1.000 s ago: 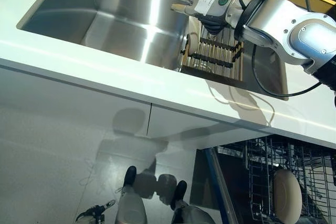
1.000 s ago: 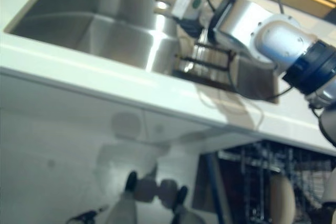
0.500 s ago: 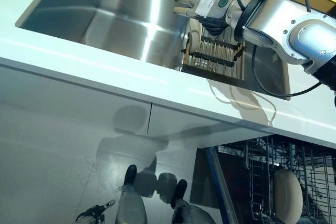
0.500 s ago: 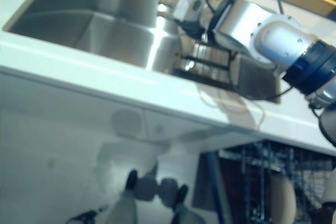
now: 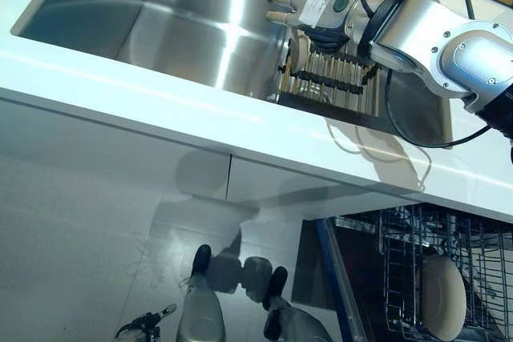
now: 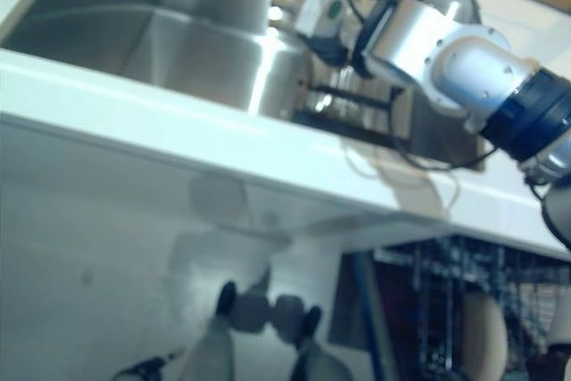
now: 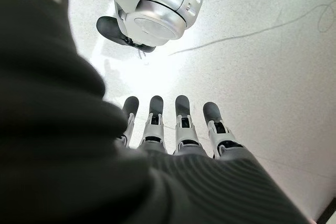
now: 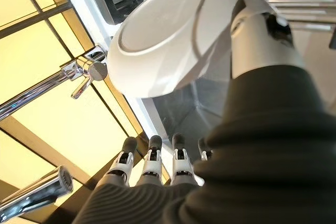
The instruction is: Take plates into dishwasher
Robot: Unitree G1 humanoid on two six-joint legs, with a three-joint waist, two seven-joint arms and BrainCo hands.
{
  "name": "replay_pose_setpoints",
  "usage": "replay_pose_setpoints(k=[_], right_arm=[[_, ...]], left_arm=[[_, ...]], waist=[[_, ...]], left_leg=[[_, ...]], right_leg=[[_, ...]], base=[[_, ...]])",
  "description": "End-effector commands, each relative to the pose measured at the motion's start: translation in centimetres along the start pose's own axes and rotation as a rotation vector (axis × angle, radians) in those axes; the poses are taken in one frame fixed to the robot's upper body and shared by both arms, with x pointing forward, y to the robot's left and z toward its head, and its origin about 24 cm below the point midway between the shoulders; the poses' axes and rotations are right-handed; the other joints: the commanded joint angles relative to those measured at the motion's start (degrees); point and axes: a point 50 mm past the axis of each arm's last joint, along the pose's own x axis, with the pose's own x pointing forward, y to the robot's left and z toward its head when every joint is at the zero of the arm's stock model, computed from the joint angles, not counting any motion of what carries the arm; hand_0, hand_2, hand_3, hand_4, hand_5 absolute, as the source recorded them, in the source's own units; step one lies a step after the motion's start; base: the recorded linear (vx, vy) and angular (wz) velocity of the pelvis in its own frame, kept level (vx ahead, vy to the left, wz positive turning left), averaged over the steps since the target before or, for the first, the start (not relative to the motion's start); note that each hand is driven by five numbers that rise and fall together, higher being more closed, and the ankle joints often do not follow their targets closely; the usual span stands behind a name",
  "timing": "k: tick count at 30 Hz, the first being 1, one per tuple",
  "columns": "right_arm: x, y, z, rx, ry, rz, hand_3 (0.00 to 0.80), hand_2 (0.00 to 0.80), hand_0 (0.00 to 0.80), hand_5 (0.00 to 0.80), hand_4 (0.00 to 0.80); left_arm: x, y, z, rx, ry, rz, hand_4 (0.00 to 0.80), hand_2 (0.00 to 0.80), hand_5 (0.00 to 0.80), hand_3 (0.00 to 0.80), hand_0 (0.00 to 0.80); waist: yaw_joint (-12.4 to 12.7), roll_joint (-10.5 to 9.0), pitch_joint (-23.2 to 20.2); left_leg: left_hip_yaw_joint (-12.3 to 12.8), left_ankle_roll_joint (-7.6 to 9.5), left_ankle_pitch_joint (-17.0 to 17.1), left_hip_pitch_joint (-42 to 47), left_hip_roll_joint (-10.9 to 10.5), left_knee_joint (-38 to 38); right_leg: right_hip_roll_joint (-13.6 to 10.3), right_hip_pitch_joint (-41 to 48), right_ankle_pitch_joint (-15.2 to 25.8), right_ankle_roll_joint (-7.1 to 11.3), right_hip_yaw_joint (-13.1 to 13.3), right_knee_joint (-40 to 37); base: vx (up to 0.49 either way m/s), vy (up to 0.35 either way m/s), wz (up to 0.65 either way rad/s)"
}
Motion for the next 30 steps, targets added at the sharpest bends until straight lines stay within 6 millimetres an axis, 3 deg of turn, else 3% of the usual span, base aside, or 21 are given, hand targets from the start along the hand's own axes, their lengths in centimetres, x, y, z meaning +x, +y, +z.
replay_pose_setpoints(k=[1,13,27,28,29,30], right_arm=[[-0.9,-2.4,-3.6,-0.152,0.108,-0.015,0.000,0.000,0.000,0.000,0.000],[-0.8,-3.1,-3.5,-0.285,0.094,0.025,0.000,0.000,0.000,0.000,0.000],[-0.7,-2.4,-4.5,-0.401,0.106,0.153,0.000,0.000,0.000,0.000,0.000],[-0.6,-2.2,-4.6,-0.396,0.108,0.172,0.050,0.050,0.050,0.050,0.050],[-0.6,-2.1,-4.7,-0.394,0.111,0.188,0.201,0.201,0.201,0.201,0.201],[-0.6,-1.8,-4.8,-0.387,0.112,0.208,0.301,0.301,0.301,0.301,0.301]], left_arm=[[0.0,0.7,-0.5,-0.013,0.013,0.011,0.000,0.000,0.000,0.000,0.000],[-0.1,1.0,-0.6,-0.015,0.017,0.005,0.000,0.000,0.000,0.000,0.000],[-0.2,1.7,-1.3,-0.039,0.028,0.011,0.000,0.000,0.000,0.000,0.000],[-0.2,1.7,-1.4,-0.043,0.028,0.009,0.000,0.000,0.000,0.000,0.000],[-0.2,1.7,-1.5,-0.046,0.029,0.007,0.000,0.000,0.000,0.000,0.000],[-0.2,1.7,-1.6,-0.047,0.029,0.005,0.000,0.000,0.000,0.000,0.000]], waist=[[1.9,-2.16,2.0],[2.6,-2.07,3.9],[3.3,-2.48,4.6],[3.4,-2.41,4.6],[3.5,-2.39,4.7],[3.5,-2.35,4.7]], left_leg=[[-1.5,2.66,-0.4,-1.0,-1.9,-0.8],[-2.0,2.89,-0.1,-2.0,-2.1,-0.8],[-2.3,2.88,0.2,-2.7,-2.0,-0.8],[-2.3,2.86,0.3,-2.8,-1.9,-0.8],[-2.3,2.82,0.3,-2.8,-1.9,-0.8],[-2.3,2.81,0.3,-2.9,-1.9,-0.8]], right_leg=[[-3.0,0.9,1.2,3.89,-0.2,-0.1],[-3.3,0.2,1.7,4.19,-0.6,-0.1],[-3.3,-0.3,2.2,4.43,-1.1,-0.1],[-3.3,-0.3,2.2,4.45,-1.2,-0.1],[-3.3,-0.3,2.3,4.45,-1.2,-0.1],[-3.3,-0.3,2.3,4.44,-1.3,-0.1]], base=[[0.048,0.003,0.00],[0.042,0.001,0.02],[0.008,-0.001,0.03],[0.000,0.000,0.00],[0.000,0.000,0.00],[0.000,0.000,0.00]])
